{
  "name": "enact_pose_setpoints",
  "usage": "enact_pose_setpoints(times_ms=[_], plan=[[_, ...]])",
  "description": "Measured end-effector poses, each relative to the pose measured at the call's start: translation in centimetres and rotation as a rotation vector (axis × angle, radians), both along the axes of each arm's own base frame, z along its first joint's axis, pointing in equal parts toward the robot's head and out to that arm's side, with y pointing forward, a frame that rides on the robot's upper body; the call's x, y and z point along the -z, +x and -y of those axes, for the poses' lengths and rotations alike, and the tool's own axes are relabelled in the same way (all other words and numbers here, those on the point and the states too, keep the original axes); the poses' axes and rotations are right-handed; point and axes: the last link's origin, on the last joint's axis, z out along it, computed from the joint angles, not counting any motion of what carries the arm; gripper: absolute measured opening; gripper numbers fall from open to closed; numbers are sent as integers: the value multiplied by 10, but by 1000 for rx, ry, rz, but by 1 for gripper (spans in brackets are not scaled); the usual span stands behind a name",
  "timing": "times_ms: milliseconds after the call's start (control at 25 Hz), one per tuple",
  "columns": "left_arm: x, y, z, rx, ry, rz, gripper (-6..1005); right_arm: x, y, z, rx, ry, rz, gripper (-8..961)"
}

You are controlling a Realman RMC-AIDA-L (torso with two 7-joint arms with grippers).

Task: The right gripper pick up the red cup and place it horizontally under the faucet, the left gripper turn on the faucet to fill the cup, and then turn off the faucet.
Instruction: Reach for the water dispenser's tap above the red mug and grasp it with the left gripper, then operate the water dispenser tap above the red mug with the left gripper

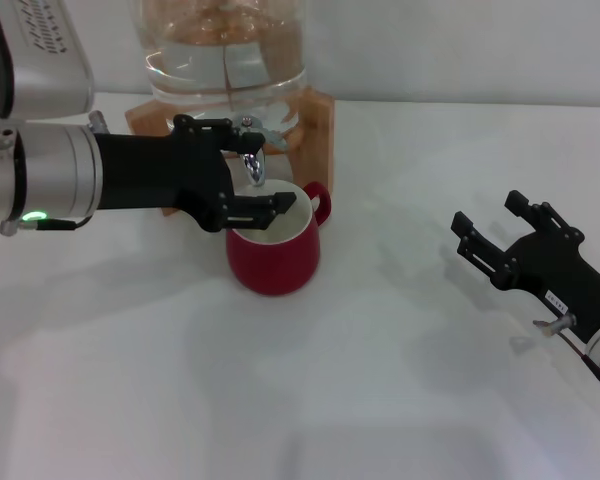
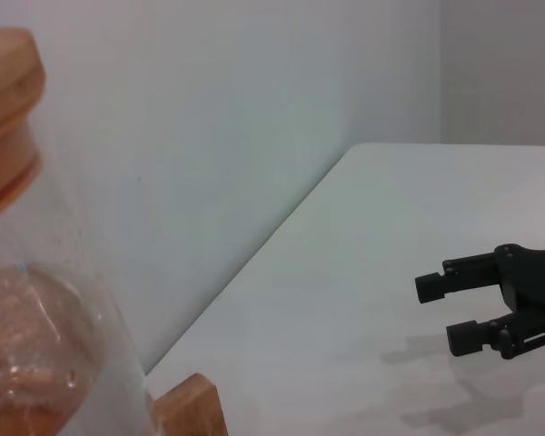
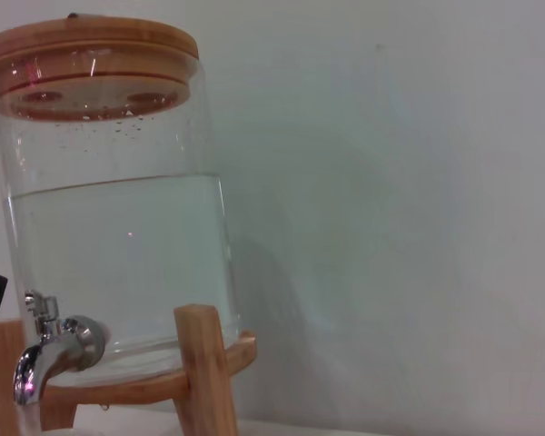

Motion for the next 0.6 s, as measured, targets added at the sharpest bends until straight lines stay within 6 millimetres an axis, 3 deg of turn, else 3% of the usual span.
enact_pose_setpoints(times_ms=[600], plan=[[6,2,-7,2,-10,-20,757,0,1,1,2,0,0,803]])
